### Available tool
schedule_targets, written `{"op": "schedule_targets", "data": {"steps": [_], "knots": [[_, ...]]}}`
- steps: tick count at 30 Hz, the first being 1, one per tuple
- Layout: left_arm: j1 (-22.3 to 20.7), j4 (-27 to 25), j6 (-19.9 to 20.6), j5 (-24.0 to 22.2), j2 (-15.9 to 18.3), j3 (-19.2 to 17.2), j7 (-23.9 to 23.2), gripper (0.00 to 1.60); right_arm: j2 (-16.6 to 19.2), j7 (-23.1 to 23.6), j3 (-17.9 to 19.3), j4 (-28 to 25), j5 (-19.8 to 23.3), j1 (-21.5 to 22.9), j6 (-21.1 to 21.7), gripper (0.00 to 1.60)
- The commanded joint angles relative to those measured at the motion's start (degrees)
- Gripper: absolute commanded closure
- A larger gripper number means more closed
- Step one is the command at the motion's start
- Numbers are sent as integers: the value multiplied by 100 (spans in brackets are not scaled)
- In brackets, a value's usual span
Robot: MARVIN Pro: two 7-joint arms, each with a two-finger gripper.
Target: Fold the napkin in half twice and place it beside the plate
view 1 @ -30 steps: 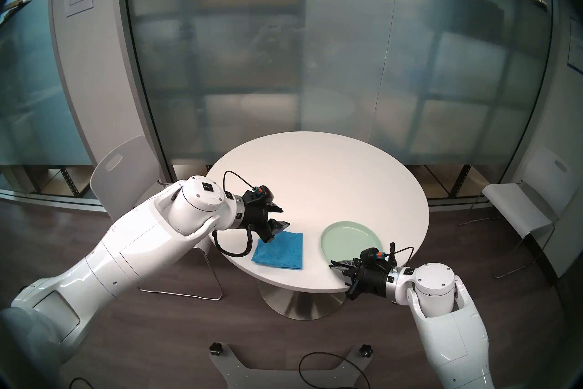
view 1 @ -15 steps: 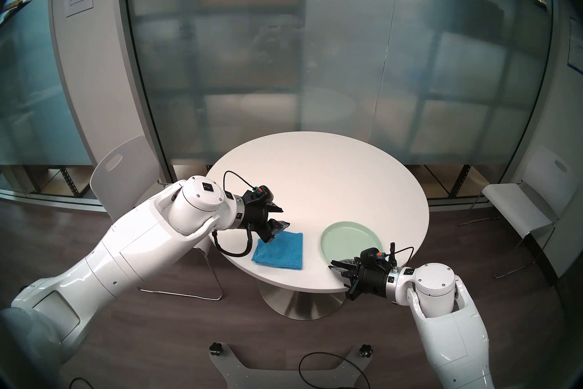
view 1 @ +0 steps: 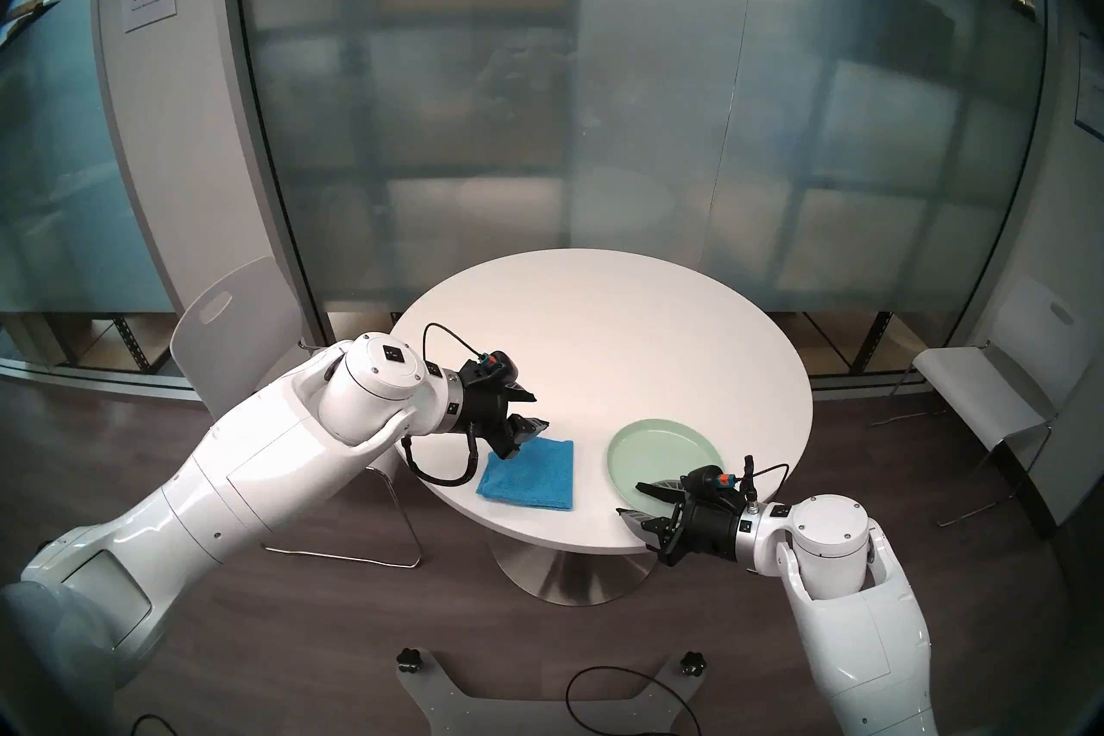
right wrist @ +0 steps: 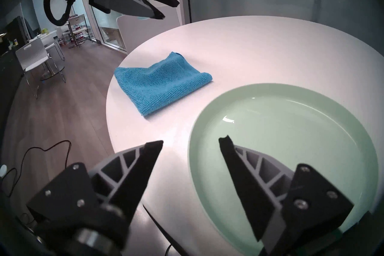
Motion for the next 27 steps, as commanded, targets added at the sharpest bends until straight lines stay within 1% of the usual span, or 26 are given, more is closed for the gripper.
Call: {"op": "schedule_targets", "data": {"steps": [1, 2, 3, 6, 10, 12, 15, 22, 26, 27], "knots": [[-85, -76, -20, 4, 8, -50, -10, 48, -129, -19, 130, -398, 161, -33, 9, 36], [-85, -76, -20, 4, 8, -50, -10, 48, -140, -26, 163, -422, 175, -37, 8, 34], [-85, -76, -20, 4, 8, -50, -10, 48, -205, -93, 237, -465, 208, -64, -50, 35], [-84, -75, -20, 4, 7, -50, -9, 48, -312, -174, 398, -594, 285, -95, -45, 36], [-85, -75, -20, 3, 7, -49, -8, 48, -561, -411, 742, -772, 482, -212, -180, 40], [-85, -75, -20, 2, 8, -49, -8, 48, -645, -491, 864, -852, 554, -276, -258, 36], [-85, -75, -20, 2, 8, -49, -8, 48, -756, -596, 1066, -1001, 665, -387, -335, 36], [-86, -76, -21, 1, 9, -48, -8, 48, -981, -796, 1338, -1118, 827, -496, -532, 34], [-86, -76, -21, 1, 10, -47, -8, 48, -1077, -893, 1422, -1117, 882, -509, -630, 34], [-87, -76, -21, 1, 10, -47, -8, 48, -1116, -943, 1465, -1113, 908, -507, -662, 31]]}}
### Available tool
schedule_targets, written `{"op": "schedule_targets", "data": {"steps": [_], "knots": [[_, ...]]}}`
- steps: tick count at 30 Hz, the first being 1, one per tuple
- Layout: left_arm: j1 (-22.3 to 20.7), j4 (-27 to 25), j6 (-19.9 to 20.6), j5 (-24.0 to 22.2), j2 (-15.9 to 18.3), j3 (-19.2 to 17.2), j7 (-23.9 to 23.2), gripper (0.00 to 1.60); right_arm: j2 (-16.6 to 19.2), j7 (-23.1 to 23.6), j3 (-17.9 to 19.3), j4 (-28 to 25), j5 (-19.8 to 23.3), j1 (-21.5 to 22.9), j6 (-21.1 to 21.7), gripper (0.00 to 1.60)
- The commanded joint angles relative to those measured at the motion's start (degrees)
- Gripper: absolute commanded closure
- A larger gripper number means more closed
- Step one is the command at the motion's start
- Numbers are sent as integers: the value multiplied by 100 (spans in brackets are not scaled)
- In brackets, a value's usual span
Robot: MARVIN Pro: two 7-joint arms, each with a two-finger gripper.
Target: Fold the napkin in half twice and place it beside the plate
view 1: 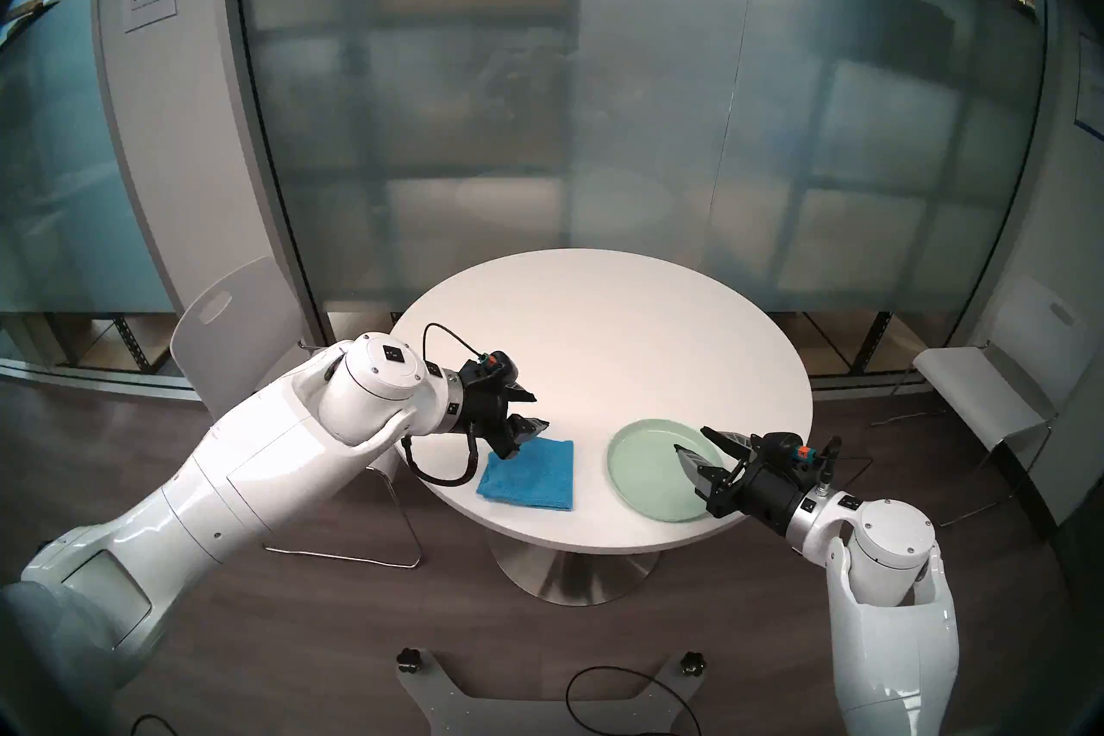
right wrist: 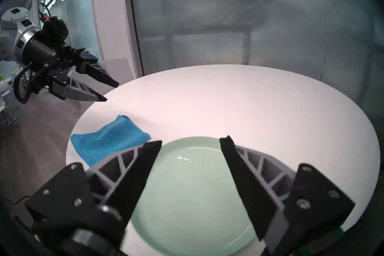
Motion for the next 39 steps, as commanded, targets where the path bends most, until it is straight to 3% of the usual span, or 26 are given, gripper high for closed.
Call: {"op": "schedule_targets", "data": {"steps": [1, 17, 26, 39], "knots": [[-85, -76, -20, 5, 9, -50, -11, 48, -308, -197, 151, -165, 197, 2, -274, 31], [-86, -76, -20, 3, 9, -49, -9, 48, -831, -751, 470, 163, 511, 226, -1150, 23], [-86, -76, -20, 2, 10, -48, -9, 48, -891, -1225, 420, 433, 757, 300, -1636, 15], [-87, -77, -20, 1, 11, -47, -9, 48, -854, -1205, 415, 550, 719, 383, -1645, 15]]}}
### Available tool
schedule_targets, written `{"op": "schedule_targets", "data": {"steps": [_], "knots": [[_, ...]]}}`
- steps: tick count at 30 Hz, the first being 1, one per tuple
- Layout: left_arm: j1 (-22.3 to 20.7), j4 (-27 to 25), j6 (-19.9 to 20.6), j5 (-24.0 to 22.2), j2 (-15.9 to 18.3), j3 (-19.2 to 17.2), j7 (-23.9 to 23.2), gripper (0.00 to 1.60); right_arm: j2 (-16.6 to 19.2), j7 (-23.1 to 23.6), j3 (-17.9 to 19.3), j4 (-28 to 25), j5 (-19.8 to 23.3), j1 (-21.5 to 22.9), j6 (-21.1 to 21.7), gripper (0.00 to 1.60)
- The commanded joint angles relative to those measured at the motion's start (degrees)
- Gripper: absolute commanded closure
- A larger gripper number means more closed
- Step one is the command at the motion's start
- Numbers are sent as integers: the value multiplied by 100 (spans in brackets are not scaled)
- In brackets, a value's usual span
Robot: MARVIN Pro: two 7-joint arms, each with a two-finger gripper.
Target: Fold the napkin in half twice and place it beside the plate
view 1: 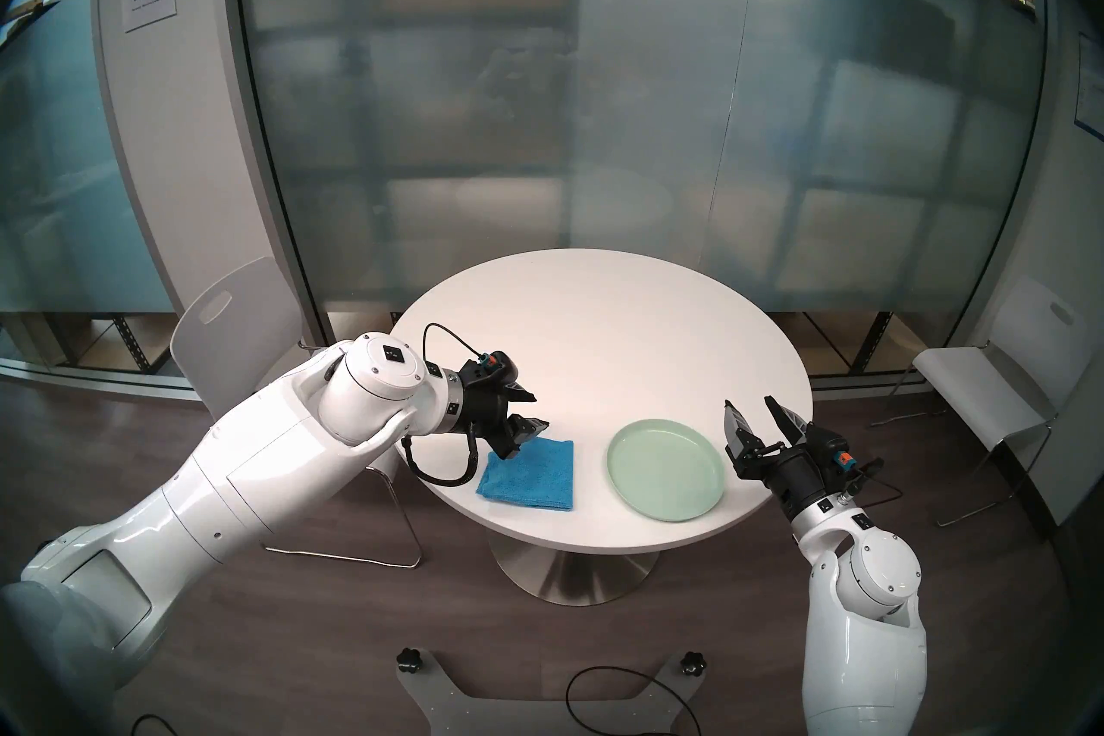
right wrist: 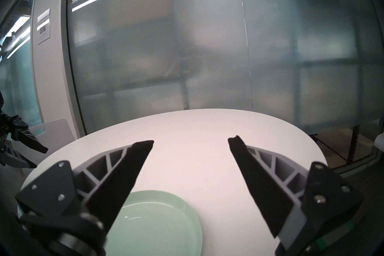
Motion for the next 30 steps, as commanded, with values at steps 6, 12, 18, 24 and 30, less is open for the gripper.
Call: {"op": "schedule_targets", "data": {"steps": [6, 12, 18, 24, 30], "knots": [[-86, -77, -20, 5, 10, -50, -11, 48, 60, 53, -42, -178, 51, 74, 353, 0], [-86, -77, -20, 4, 10, -50, -11, 48, 57, 63, -33, -184, 43, 83, 400, 0], [-86, -77, -21, 4, 10, -49, -10, 48, 53, 71, -28, -187, 39, 87, 415, 0], [-87, -77, -21, 3, 10, -49, -10, 48, 50, 75, -25, -188, 37, 88, 419, 0], [-87, -77, -21, 2, 11, -48, -10, 48, 49, 77, -25, -187, 37, 88, 417, 0]]}}
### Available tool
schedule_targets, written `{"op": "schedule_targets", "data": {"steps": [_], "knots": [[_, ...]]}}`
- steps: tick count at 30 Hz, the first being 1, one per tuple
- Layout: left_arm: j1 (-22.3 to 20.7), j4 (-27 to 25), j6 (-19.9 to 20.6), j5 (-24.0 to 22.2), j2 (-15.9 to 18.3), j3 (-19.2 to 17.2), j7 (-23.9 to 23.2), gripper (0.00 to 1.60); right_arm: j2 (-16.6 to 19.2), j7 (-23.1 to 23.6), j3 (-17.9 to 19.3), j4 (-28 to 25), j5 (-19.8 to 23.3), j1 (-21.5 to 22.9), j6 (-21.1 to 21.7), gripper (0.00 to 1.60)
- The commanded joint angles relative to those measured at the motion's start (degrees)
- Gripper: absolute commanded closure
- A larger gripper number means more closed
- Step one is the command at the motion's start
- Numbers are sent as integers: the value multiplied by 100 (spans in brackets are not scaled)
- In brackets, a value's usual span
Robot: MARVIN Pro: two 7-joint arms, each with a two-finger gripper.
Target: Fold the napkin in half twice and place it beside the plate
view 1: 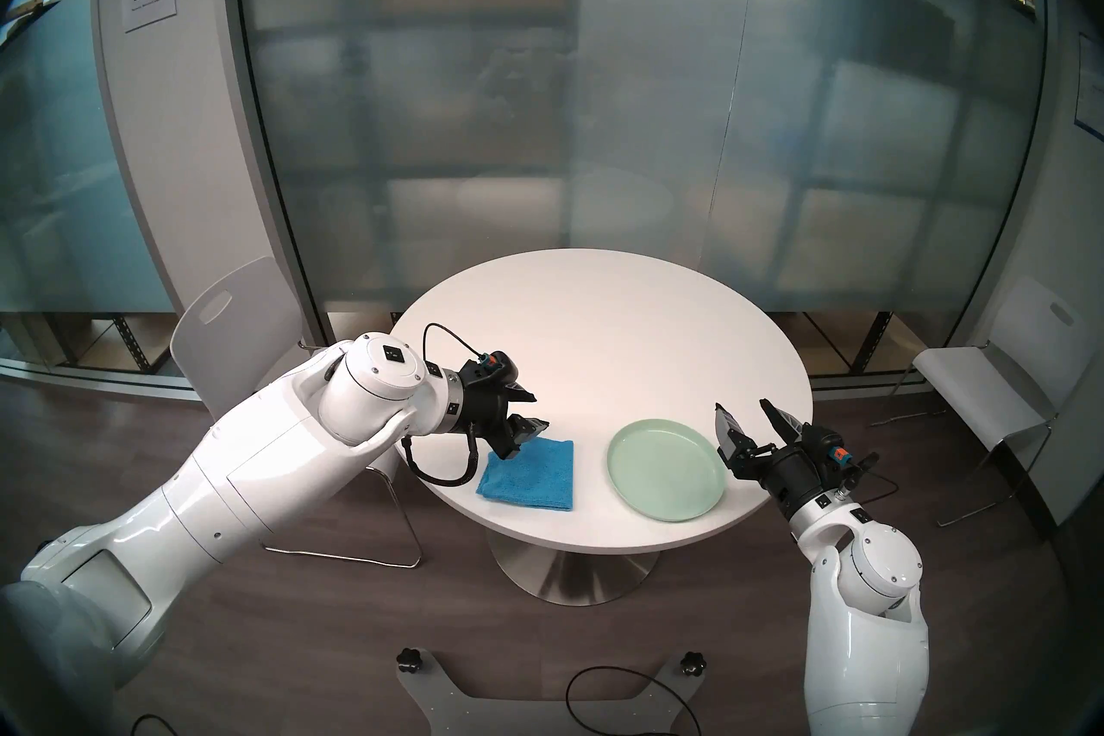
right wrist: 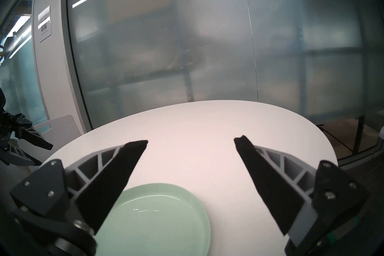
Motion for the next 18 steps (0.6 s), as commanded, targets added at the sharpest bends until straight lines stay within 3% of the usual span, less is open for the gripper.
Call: {"op": "schedule_targets", "data": {"steps": [1, 18], "knots": [[-85, -77, -20, 5, 9, -51, -11, 48, -21, -14, 5, -139, 30, 66, -52, 0], [-86, -77, -20, 3, 10, -50, -10, 48, -25, -10, 8, -138, 27, 67, -53, 0]]}}
